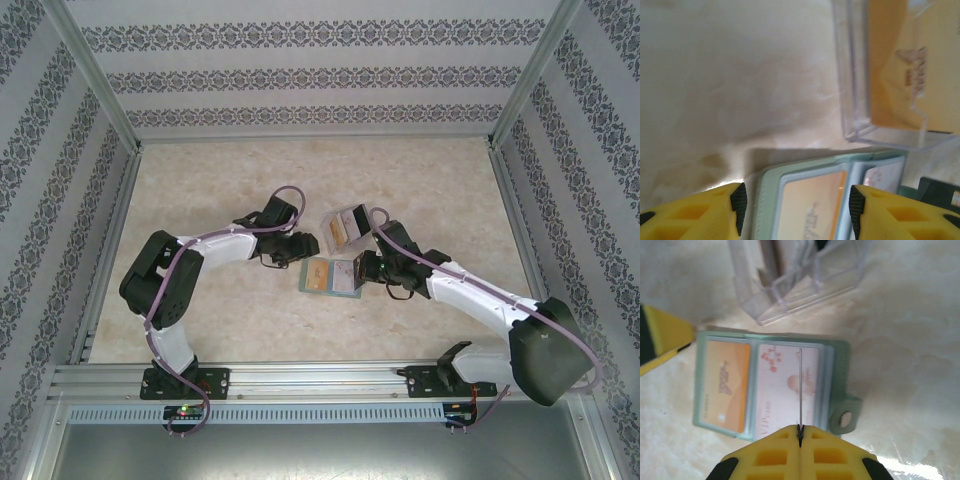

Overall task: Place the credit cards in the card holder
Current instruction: Flip over the card slot in the card holder.

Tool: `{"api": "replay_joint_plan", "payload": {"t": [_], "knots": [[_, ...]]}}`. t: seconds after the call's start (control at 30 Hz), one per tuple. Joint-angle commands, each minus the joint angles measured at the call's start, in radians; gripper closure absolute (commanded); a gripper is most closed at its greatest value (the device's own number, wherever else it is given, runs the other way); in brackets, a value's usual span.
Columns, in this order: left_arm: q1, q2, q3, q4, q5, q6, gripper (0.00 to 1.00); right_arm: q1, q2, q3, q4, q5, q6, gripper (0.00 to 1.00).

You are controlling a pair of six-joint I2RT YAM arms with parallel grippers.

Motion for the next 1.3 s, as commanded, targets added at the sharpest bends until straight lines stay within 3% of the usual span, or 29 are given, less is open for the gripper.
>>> {"api": "replay_joint_plan", "payload": {"t": [0.0, 0.97, 1.27], "knots": [[0.004, -0.039, -0.030, 0.040, 0.027, -0.016, 0.42, 0.007, 0.024, -0.009, 0.054, 0.040, 0.026, 0.99], [-0.055, 0.011, -0.062, 0.031, 0.021, -0.030, 0.52, 0.032, 0.092, -0.056, 0.118, 0.052, 0.074, 0.98], [-0.069, 0.029, -0.060, 0.028, 0.011, -0.034, 0.55, 0.016, 0.006, -0.076, 0.173, 0.022, 0.117, 0.97]]}}
